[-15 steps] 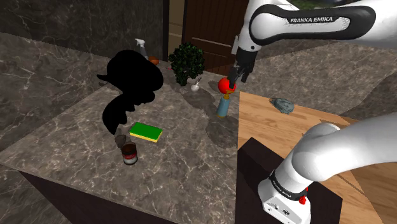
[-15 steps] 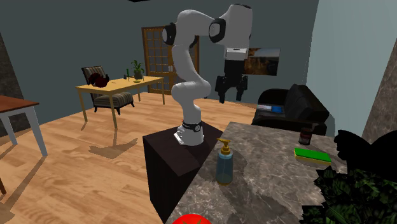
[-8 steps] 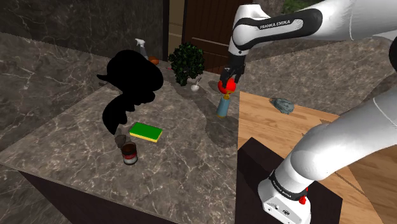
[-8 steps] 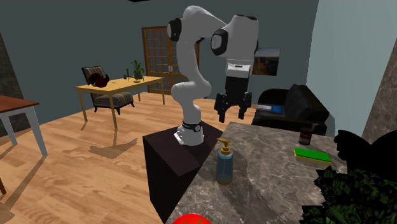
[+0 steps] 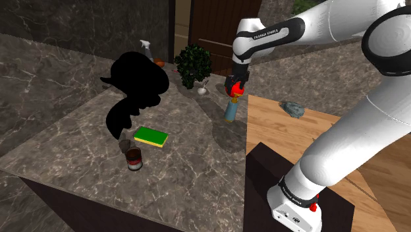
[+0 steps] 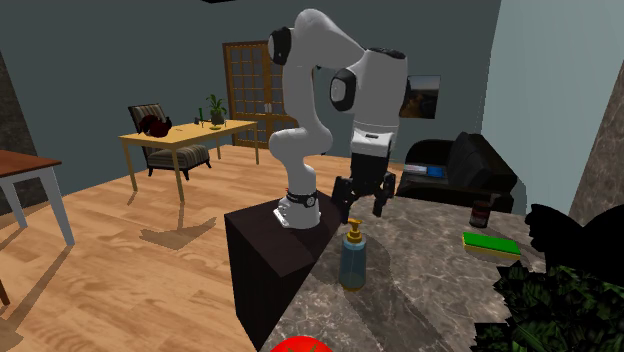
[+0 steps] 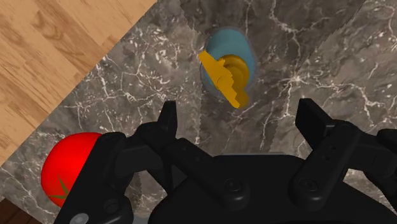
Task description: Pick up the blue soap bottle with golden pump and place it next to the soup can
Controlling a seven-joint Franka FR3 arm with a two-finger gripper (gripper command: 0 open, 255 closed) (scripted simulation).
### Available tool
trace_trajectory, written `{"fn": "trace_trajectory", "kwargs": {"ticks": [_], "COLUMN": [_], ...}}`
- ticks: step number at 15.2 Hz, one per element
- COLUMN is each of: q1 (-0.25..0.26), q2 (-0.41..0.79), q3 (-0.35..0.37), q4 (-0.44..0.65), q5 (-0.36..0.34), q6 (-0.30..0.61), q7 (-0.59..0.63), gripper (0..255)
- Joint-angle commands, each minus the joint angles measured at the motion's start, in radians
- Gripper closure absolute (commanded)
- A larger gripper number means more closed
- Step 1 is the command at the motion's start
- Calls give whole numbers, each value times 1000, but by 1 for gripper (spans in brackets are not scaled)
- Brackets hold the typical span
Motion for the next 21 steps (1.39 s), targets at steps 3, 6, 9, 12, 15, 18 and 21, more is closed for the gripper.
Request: {"fn": "trace_trajectory", "kwargs": {"ticks": [3, 6, 9, 12, 15, 18, 21], "q1": [-2, -2, -2, -2, -2, -2, -3], "q2": [22, 26, 26, 26, 26, 26, 27], "q3": [-3, -4, -4, -4, -4, -4, -4], "q4": [-34, -39, -39, -39, -39, -39, -39], "q5": [0, 0, 0, 0, 0, 0, 0], "q6": [57, 65, 65, 65, 65, 65, 66], "q7": [0, -1, -1, -1, -1, -1, -1], "gripper": [0, 0, 0, 0, 255, 255, 255]}}
